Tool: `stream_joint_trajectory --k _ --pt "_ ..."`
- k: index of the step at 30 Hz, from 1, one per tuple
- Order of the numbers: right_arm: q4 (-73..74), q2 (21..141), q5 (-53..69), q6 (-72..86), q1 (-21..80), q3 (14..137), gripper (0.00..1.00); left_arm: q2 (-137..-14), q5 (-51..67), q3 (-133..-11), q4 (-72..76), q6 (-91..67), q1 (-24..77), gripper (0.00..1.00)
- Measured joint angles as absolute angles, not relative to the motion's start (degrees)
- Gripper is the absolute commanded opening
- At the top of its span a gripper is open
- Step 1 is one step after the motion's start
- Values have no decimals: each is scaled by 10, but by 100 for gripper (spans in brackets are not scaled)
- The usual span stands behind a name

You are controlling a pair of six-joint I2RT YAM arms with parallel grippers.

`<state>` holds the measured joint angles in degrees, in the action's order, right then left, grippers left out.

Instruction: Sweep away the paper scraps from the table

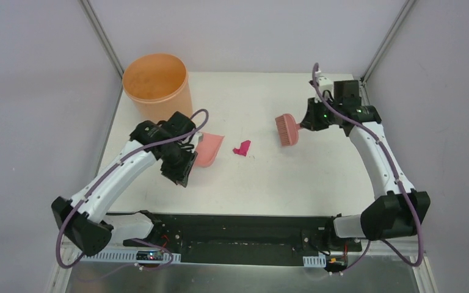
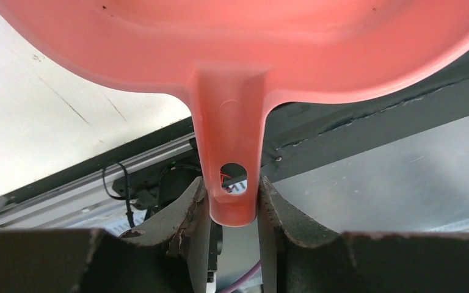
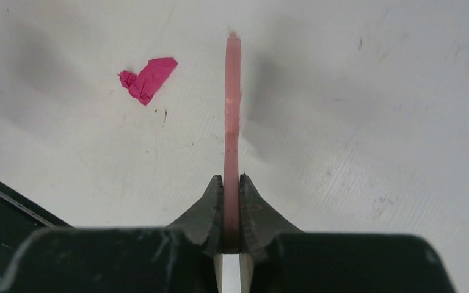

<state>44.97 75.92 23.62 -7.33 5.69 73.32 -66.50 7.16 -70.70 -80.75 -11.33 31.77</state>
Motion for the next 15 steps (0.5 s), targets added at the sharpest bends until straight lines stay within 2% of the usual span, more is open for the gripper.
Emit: stream_joint_trajectory --k 6,15 --pt "465 852 122 -102 169 831 0 -794 25 -743 -828 -113 410 0" --pt "498 938 48 -109 222 919 0 -910 0 -752 -827 -113 484 0"
